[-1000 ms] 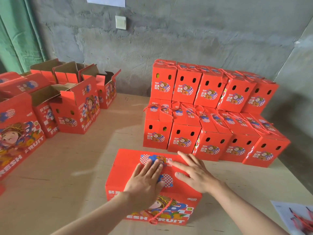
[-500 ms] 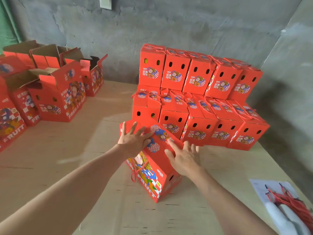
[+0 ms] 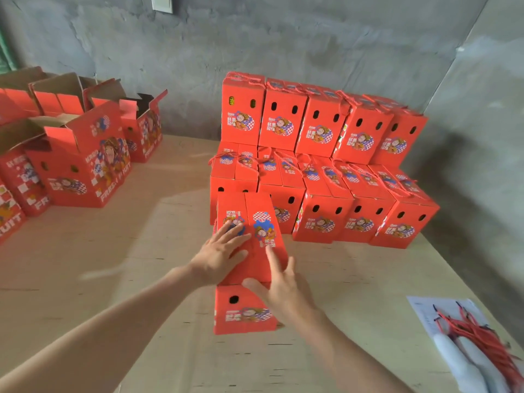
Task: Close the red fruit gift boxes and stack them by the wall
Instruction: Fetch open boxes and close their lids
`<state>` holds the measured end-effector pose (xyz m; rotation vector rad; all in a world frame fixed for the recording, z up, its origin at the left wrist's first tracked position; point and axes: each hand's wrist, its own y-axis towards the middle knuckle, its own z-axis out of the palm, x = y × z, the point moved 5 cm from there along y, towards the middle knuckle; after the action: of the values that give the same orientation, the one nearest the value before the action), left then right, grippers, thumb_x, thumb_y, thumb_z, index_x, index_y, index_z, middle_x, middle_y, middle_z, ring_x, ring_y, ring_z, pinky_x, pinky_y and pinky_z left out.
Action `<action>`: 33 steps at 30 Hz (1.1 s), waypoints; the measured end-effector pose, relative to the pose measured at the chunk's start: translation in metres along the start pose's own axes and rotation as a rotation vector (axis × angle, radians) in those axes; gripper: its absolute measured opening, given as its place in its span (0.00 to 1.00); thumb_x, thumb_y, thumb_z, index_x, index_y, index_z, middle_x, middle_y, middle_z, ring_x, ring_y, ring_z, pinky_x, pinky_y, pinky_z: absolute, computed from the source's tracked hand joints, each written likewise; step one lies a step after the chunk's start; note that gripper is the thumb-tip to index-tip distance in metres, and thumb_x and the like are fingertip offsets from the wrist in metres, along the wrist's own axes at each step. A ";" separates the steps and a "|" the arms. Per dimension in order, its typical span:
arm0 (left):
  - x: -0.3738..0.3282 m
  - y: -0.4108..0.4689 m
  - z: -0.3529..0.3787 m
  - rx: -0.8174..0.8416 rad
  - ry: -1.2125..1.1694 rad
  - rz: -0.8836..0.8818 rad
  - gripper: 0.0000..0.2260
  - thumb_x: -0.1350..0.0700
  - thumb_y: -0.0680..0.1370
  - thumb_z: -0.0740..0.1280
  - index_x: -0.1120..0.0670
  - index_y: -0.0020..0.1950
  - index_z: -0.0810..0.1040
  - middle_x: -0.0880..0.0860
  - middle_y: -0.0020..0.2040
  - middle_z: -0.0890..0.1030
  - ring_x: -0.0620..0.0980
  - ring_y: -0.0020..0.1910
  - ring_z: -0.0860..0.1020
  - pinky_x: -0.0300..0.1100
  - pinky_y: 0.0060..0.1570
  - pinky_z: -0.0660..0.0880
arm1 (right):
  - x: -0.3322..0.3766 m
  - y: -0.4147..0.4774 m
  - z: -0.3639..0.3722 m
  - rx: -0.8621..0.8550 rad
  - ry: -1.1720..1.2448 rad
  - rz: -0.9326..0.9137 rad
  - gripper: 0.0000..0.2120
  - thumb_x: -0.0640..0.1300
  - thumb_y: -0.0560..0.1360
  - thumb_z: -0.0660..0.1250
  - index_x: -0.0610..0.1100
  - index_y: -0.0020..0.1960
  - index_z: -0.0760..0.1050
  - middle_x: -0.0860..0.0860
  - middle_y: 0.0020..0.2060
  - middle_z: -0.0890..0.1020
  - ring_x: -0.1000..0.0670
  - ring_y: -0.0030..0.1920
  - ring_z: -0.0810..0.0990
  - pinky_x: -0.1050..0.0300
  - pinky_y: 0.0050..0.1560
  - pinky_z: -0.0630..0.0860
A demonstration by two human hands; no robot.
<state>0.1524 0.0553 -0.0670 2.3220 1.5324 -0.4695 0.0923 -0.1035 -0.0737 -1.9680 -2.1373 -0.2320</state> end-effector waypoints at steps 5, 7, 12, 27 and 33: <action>0.016 -0.014 -0.011 -0.175 -0.089 -0.185 0.27 0.44 0.81 0.58 0.48 0.78 0.54 0.49 0.79 0.51 0.48 0.77 0.48 0.50 0.74 0.46 | 0.012 -0.006 0.003 -0.102 0.479 0.028 0.38 0.68 0.73 0.55 0.51 0.77 0.52 0.49 0.69 0.66 0.46 0.70 0.67 0.58 0.63 0.63; 0.029 -0.027 -0.010 -0.358 -0.251 -0.469 0.31 0.42 0.79 0.59 0.57 0.77 0.56 0.57 0.76 0.58 0.55 0.75 0.56 0.51 0.73 0.55 | -0.017 -0.006 0.003 -0.221 0.754 0.289 0.28 0.62 0.77 0.58 0.47 0.70 0.64 0.53 0.57 0.77 0.49 0.59 0.75 0.58 0.58 0.69; 0.026 -0.047 0.031 -0.143 -1.243 -1.133 0.29 0.37 0.80 0.52 0.62 0.59 0.74 0.54 0.56 0.76 0.60 0.59 0.74 0.51 0.54 0.67 | -0.021 0.000 0.038 0.167 1.374 0.683 0.20 0.61 0.79 0.56 0.47 0.48 0.77 0.50 0.44 0.84 0.49 0.49 0.81 0.52 0.49 0.78; -0.005 0.012 -0.057 -0.458 -0.804 -0.436 0.12 0.59 0.81 0.55 0.58 0.45 0.77 0.52 0.40 0.76 0.51 0.38 0.71 0.40 0.33 0.66 | 0.033 0.065 -0.061 -0.288 0.860 0.087 0.11 0.41 0.80 0.59 0.44 0.41 0.74 0.53 0.32 0.73 0.50 0.35 0.70 0.58 0.36 0.62; -0.053 0.032 -0.115 -0.530 -0.276 -0.042 0.17 0.55 0.81 0.60 0.65 0.39 0.79 0.60 0.35 0.79 0.57 0.37 0.73 0.46 0.39 0.64 | 0.087 0.072 -0.087 -0.060 1.337 0.025 0.17 0.32 0.77 0.56 0.43 0.32 0.72 0.57 0.20 0.74 0.60 0.22 0.71 0.63 0.29 0.66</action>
<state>0.1728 0.0501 0.0617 1.7465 1.3708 -0.3257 0.1630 -0.0372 0.0309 -1.1698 -1.1767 -1.1894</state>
